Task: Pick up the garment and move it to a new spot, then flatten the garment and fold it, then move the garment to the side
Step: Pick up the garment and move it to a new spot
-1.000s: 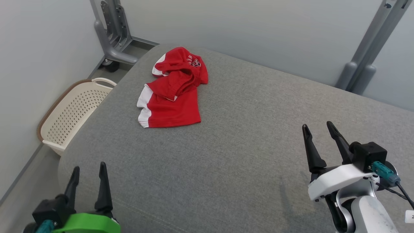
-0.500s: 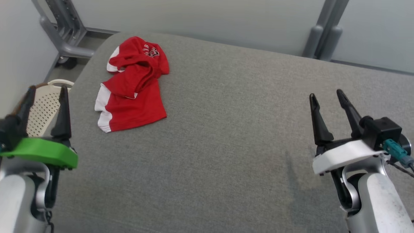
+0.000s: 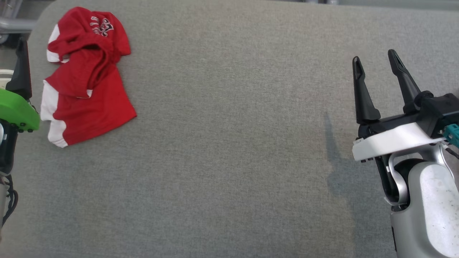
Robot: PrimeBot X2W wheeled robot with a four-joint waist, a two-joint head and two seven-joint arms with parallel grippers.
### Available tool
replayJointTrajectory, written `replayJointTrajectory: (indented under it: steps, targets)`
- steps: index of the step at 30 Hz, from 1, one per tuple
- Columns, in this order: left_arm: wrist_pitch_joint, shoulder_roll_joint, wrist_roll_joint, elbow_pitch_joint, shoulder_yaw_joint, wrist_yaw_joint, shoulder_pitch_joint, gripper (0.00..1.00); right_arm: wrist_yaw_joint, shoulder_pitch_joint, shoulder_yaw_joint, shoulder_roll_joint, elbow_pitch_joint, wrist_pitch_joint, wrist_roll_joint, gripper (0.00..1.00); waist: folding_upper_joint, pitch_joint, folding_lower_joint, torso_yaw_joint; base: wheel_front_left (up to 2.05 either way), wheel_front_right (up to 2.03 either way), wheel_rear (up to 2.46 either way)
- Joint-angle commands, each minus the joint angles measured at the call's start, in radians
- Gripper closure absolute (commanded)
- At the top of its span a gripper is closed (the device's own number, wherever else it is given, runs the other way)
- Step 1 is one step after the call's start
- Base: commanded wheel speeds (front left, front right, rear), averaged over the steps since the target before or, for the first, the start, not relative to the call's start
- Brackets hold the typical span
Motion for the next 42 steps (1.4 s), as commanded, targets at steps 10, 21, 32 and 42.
replayJointTrajectory:
  steps: [10, 21, 32, 42]
  targets:
    - [-0.001, -0.036, 0.008, 0.227, -0.055, -0.052, -0.088, 0.00, 0.000, -0.023, 0.000, -0.003, -0.070, 0.039, -0.040, 0.00, 0.0037, 0.178, 0.0000, -0.105, 0.00, 0.00, 0.00]
    - [0.051, -0.043, 0.025, 0.384, -0.099, -0.051, -0.142, 0.00, 0.000, -0.019, 0.007, -0.003, -0.079, 0.042, -0.039, 0.00, 0.0037, 0.187, 0.0000, -0.110, 0.00, 0.00, 0.00]
    - [0.055, -0.038, 0.005, 0.512, -0.084, -0.020, -0.191, 1.00, 0.000, -0.025, 0.017, -0.003, -0.048, 0.023, -0.020, 0.00, 0.0037, 0.169, 0.0000, -0.128, 0.00, 0.00, 0.00]
    - [-0.014, 0.014, 0.043, 0.515, -0.097, -0.018, -0.236, 1.00, 0.000, 0.000, 0.004, -0.004, 0.013, -0.021, 0.013, 0.00, 0.0037, 0.082, 0.0000, -0.142, 0.00, 0.00, 0.00]
